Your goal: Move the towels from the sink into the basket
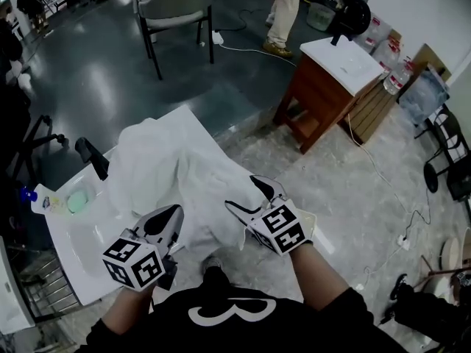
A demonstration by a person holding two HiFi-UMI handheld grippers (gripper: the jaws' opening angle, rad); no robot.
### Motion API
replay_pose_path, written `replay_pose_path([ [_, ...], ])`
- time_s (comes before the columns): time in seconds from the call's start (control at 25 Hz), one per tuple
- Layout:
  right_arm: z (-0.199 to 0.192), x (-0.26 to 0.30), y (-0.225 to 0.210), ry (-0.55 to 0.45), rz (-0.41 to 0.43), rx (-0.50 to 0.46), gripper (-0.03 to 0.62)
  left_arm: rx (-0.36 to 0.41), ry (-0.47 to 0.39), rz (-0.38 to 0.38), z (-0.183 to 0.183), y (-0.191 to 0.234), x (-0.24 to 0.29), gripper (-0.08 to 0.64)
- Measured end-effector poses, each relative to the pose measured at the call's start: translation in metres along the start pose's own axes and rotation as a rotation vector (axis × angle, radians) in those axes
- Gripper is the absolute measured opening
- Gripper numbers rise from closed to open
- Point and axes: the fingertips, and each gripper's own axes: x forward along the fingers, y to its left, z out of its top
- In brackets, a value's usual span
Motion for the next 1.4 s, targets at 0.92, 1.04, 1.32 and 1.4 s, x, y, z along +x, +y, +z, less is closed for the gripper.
replay_pose_path([
  [0.92,-0.051,0.081,-0.012,0.289,0.072,-0.039,0.164,-0.046,0.009,-0.013,0.015,0.065,0.043,0.006],
  [1.04,-0.049,0.077,-0.012,0.261,0.056,-0.002,0.129,-0.055,0.02,-0.03,0.013,0.063,0.047,0.006],
  [1.32,-0.026,0.051,-0.015,0.111,0.065,0.126,0.106,-0.047,0.02,-0.02,0.014,0.052,0.048,0.006],
  [1.4,-0.015,0.036,-0.018,0.066,0.076,0.155,0.106,-0.045,0.014,-0.02,0.016,0.042,0.048,0.006],
])
